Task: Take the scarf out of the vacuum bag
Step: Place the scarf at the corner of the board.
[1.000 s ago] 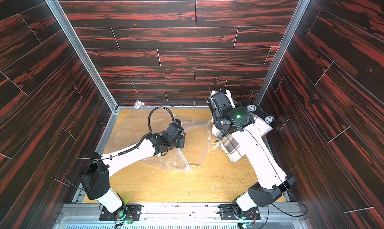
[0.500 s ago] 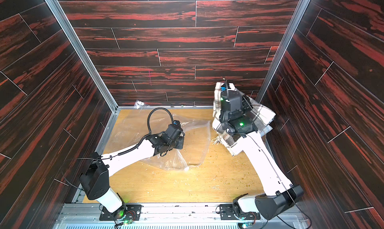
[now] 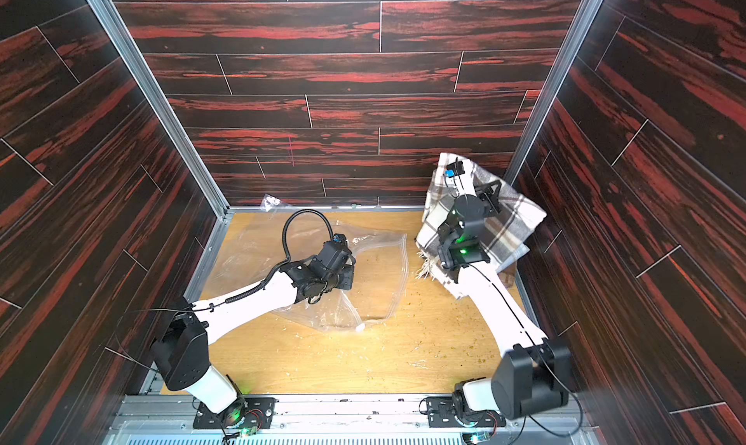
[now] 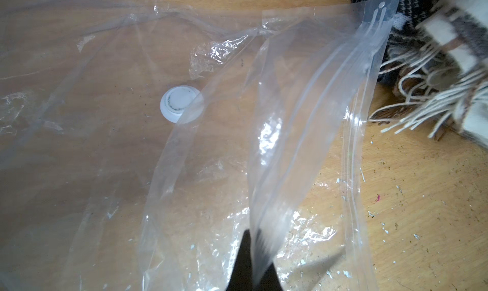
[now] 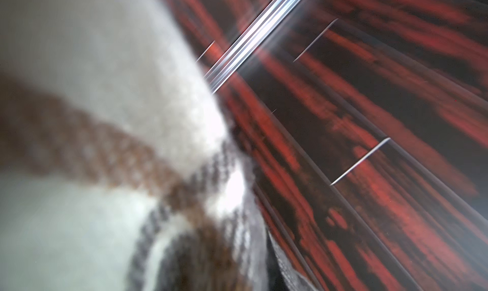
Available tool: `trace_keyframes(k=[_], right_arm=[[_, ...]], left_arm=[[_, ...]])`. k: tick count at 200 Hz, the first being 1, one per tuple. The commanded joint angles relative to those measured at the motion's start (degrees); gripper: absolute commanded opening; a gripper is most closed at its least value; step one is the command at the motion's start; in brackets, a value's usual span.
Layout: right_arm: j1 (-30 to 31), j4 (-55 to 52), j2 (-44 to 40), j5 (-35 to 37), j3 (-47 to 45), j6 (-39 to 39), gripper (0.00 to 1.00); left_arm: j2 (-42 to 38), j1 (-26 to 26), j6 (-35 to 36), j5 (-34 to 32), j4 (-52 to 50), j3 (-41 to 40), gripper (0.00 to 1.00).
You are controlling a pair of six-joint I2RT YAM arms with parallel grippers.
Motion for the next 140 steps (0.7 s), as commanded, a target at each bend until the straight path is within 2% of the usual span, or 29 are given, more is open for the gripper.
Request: trace_keyframes(k=[1,21,32,87,140], right_arm=[[-0.4,30.3,3.5,-2.3,0.7,-10.5,0.00],[-1.1,38.1,8.4,-2.4,2.1,-13.5,0.00],[-1.7,38.8,10.2,-2.4,2.3,-12.6,0.00],[-6.5,27.5,13.2,-2.1,0.4,5.6,0.00],[-11.9,31.1,19.8,-3.2,1.7,12.8,0.00]], left_arm=[[-1.9,0.4,0.1,-0.6,-0.5,-0.1,0.00],[-1.2,0.5,0.4,-0.5,-0.9,0.8,0.00],[-0.8,0.4,0.6,-0.5,-1.0,1.1,0.00],[1.8,0.9,1.1,0.1,-1.2,3.1,0.00],[4.6,1.0,0.9,1.7,-0.2,4.5,0.00]])
